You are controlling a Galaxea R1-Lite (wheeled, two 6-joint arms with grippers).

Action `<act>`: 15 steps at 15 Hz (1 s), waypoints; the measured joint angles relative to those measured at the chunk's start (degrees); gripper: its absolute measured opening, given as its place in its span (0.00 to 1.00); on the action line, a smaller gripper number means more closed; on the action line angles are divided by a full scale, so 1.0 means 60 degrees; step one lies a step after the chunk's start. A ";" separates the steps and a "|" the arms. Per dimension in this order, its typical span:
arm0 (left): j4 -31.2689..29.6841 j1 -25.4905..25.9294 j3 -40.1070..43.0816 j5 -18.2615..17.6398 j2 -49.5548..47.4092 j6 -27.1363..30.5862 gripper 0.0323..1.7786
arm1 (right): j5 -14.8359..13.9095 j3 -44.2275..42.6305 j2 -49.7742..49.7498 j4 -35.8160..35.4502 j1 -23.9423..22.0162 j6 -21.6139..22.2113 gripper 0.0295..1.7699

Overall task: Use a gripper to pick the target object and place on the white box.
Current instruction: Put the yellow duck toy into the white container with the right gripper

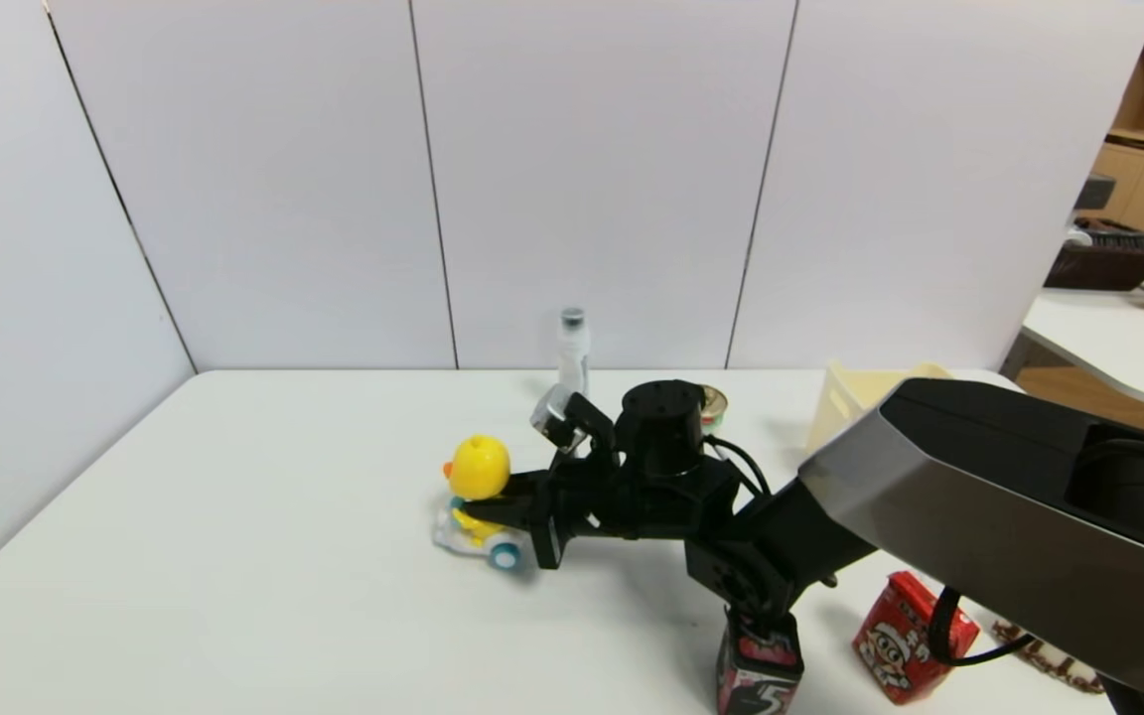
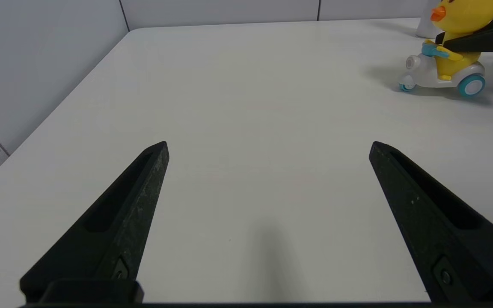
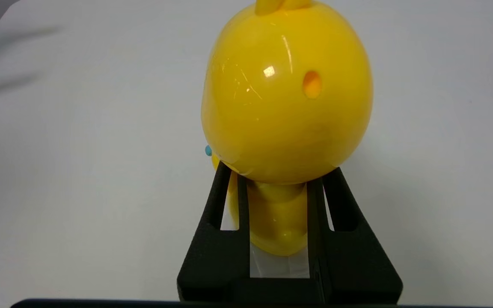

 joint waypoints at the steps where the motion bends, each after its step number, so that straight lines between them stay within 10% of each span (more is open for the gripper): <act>1: 0.0000 0.0000 0.0000 -0.0004 0.0000 0.0000 0.95 | 0.0008 0.0014 0.0000 -0.0083 0.0000 0.0002 0.20; 15: 0.0000 0.0000 0.0000 0.0000 0.0004 -0.0004 0.95 | 0.0000 -0.0419 -0.0648 -0.0766 -0.0317 0.0006 0.20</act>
